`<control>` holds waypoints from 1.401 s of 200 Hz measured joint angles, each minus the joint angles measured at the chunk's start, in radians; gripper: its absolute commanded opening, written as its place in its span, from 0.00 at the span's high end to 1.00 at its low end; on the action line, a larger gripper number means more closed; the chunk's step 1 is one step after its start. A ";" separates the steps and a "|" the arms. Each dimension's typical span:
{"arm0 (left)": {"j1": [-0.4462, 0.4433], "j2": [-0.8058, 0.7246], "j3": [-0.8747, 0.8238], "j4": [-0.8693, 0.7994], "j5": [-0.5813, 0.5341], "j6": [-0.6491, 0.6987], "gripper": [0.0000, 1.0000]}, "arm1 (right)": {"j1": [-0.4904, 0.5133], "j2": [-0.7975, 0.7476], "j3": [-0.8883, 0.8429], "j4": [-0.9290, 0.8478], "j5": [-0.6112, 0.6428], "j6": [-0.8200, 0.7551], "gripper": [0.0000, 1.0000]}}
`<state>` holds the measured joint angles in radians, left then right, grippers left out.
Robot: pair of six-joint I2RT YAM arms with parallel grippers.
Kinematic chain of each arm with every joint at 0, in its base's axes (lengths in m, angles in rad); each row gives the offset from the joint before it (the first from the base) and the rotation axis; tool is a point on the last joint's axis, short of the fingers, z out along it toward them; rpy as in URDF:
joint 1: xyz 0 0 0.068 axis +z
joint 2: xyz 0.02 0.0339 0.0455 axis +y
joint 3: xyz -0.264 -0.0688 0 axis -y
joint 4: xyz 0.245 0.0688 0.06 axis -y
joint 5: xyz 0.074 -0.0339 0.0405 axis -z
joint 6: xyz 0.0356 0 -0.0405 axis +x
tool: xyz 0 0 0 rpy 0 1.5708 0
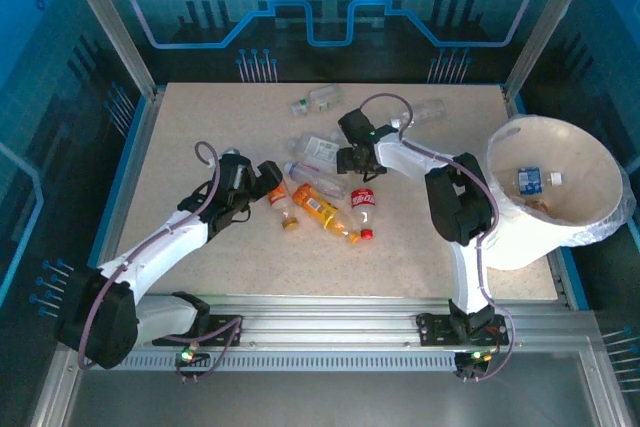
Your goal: Put the plastic bottles in the bin
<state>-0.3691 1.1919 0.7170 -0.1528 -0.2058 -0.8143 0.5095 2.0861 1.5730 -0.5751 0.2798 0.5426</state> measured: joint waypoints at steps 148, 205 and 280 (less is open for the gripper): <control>0.000 0.038 0.000 0.001 0.011 0.000 0.01 | 0.007 -0.052 -0.153 0.029 0.001 -0.028 0.28; 0.001 0.056 0.000 0.012 0.061 0.004 0.01 | 0.008 -0.045 -0.142 0.055 0.011 -0.065 0.48; 0.006 0.103 0.000 0.047 0.095 0.027 0.01 | 0.054 -0.483 -0.310 0.173 0.047 -0.171 0.54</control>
<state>-0.3626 1.2953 0.7170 -0.1062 -0.1112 -0.7876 0.5632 1.6032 1.2633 -0.4019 0.3264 0.3721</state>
